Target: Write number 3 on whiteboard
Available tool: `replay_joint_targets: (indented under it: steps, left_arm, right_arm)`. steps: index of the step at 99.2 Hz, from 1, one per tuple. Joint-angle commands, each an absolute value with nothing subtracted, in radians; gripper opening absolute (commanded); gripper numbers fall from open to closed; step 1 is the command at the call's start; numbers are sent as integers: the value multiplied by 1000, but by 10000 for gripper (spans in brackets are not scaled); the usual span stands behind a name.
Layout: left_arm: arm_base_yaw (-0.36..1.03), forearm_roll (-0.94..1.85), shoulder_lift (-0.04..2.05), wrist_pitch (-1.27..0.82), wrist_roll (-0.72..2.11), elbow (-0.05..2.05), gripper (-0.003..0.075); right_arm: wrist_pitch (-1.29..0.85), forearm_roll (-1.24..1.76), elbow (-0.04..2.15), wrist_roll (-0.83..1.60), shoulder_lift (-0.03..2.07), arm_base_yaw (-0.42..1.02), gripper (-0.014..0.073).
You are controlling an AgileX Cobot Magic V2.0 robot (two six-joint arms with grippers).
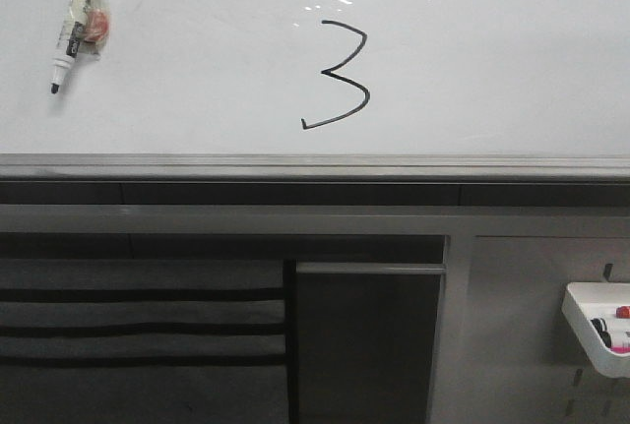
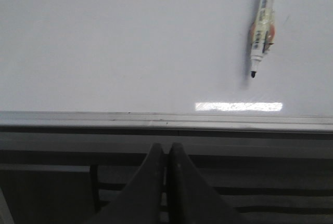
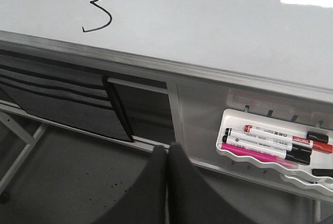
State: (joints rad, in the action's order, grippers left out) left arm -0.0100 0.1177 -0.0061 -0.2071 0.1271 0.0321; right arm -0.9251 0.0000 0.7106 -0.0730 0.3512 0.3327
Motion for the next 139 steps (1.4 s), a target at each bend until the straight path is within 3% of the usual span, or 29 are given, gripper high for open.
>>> replay_joint_targets:
  steps: [1, 8, 53, 139]
  left_arm:
    - [0, 15, -37, -61, 15, 29, -18]
    - [0, 0, -37, 37, 15, -13, -18]
    - [37, 0, -37, 97, 15, -9, -18]
    - [58, 0, -37, 97, 15, -9, -18]
  right_arm:
    - [-862, -18, 734, -70, 363, 326, -74]
    - [-862, -18, 734, -70, 363, 326, -74]
    - [-862, -18, 734, -70, 363, 326, -74]
    - [-862, -18, 734, -70, 363, 326, -74]
